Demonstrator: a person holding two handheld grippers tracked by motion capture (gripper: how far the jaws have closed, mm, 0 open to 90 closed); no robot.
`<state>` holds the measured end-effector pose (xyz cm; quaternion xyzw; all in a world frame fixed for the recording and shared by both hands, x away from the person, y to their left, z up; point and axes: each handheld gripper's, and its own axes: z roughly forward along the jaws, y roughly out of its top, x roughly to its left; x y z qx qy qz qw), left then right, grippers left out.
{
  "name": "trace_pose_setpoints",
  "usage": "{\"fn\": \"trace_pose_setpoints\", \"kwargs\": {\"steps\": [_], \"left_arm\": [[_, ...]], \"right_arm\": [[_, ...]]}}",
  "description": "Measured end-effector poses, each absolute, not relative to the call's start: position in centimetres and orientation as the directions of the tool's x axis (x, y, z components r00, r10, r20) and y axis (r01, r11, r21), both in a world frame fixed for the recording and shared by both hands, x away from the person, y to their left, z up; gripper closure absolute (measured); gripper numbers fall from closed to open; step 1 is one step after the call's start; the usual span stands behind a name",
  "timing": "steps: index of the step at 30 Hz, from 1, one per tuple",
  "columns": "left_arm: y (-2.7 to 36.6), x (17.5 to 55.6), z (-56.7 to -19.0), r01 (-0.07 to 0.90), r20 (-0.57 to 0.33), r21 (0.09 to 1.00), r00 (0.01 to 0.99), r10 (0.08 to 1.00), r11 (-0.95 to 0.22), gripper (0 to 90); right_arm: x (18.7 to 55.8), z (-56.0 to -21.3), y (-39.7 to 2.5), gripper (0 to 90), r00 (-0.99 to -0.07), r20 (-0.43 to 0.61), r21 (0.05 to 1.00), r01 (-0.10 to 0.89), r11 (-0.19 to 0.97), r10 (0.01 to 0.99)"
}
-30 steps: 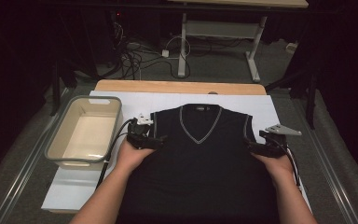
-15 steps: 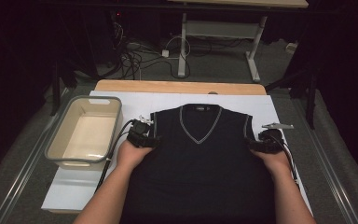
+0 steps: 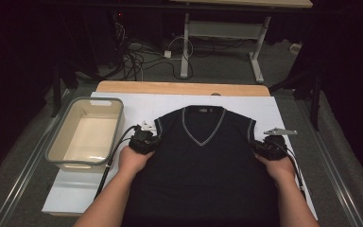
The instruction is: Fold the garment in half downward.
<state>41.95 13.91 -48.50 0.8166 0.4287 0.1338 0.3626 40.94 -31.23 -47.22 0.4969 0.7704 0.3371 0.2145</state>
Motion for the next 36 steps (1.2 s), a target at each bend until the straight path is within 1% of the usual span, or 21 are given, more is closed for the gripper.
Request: {"fn": "trace_pose_setpoints", "kwargs": {"steps": [3, 6, 10, 13, 16, 17, 18, 19, 20, 22, 23, 26, 29, 30, 32, 33, 36], "left_arm": [[14.5, 40.4, -48.2, 0.572, -0.086, 0.731, 0.619, 0.781, -0.372, 76.8], [14.9, 38.6, -47.9, 0.548, -0.071, 0.735, 0.648, 0.758, -0.400, 76.8], [15.1, 36.5, -48.1, 0.529, -0.046, 0.717, 0.685, 0.727, -0.454, 76.7], [15.1, 35.6, -48.5, 0.519, -0.031, 0.716, 0.693, 0.721, -0.468, 76.5], [15.2, 35.6, -48.7, 0.531, -0.057, 0.724, 0.682, 0.729, -0.440, 76.0], [15.1, 35.7, -48.6, 0.535, -0.064, 0.727, 0.677, 0.733, -0.430, 74.4], [15.1, 35.8, -48.5, 0.538, -0.073, 0.731, 0.673, 0.736, -0.419, 70.9], [15.2, 36.0, -48.2, 0.542, -0.081, 0.735, 0.667, 0.741, -0.407, 64.9], [15.1, 36.1, -47.9, 0.542, -0.083, 0.742, 0.657, 0.749, -0.393, 57.6], [14.6, 36.2, -47.0, 0.521, -0.035, 0.752, 0.642, 0.766, -0.403, 38.1], [14.3, 36.4, -46.5, 0.507, -0.022, 0.762, 0.643, 0.766, -0.403, 31.4], [13.5, 37.5, -45.2, 0.482, -0.034, 0.793, 0.646, 0.762, -0.373, 30.4], [13.1, 39.8, -45.0, 0.515, -0.068, 0.791, 0.609, 0.790, -0.329, 30.4], [13.0, 40.7, -45.1, 0.524, -0.062, 0.786, 0.595, 0.802, -0.328, 30.4], [12.9, 42.4, -45.7, 0.547, -0.025, 0.765, 0.551, 0.834, -0.339, 30.4], [12.8, 43.2, -46.2, 0.575, -0.020, 0.745, 0.525, 0.851, -0.337, 30.3], [12.9, 45.0, -47.8, 0.655, -0.043, 0.677, 0.489, 0.871, -0.334, 27.5]], "right_arm": [[39.1, -46.9, -31.7, 82.6, -0.423, -0.029, 0.750, 0.589, 0.300, 0.906], [36.8, -47.0, -32.4, 82.5, -0.427, -0.029, 0.762, 0.576, 0.296, 0.904], [33.8, -47.5, -33.5, 82.4, -0.436, 0.007, 0.779, 0.566, 0.268, 0.900], [32.6, -47.6, -33.6, 82.3, -0.448, -0.002, 0.788, 0.550, 0.277, 0.894], [32.5, -47.9, -33.1, 82.0, -0.453, -0.035, 0.765, 0.561, 0.316, 0.891], [32.6, -47.9, -33.0, 81.9, -0.451, -0.038, 0.763, 0.564, 0.317, 0.892], [32.6, -47.9, -33.1, 81.7, -0.454, -0.032, 0.764, 0.563, 0.314, 0.891], [32.7, -47.9, -33.2, 81.6, -0.451, -0.018, 0.764, 0.569, 0.303, 0.892], [32.7, -47.9, -33.2, 81.5, -0.449, -0.013, 0.764, 0.571, 0.299, 0.893], [32.6, -47.9, -33.2, 81.3, -0.450, -0.021, 0.765, 0.568, 0.304, 0.893], [32.6, -47.9, -33.1, 81.3, -0.449, -0.021, 0.765, 0.568, 0.303, 0.893], [32.6, -48.0, -33.1, 81.2, -0.447, -0.022, 0.765, 0.569, 0.303, 0.894], [32.6, -48.0, -33.2, 81.0, -0.447, -0.020, 0.767, 0.567, 0.301, 0.894], [32.6, -48.0, -33.2, 80.9, -0.448, -0.020, 0.768, 0.566, 0.301, 0.894], [32.6, -48.0, -33.2, 80.5, -0.448, -0.015, 0.768, 0.567, 0.297, 0.894], [32.6, -48.0, -33.3, 80.3, -0.447, -0.014, 0.768, 0.568, 0.296, 0.894], [32.6, -48.0, -33.3, 80.0, -0.447, -0.012, 0.771, 0.566, 0.293, 0.894]]}}
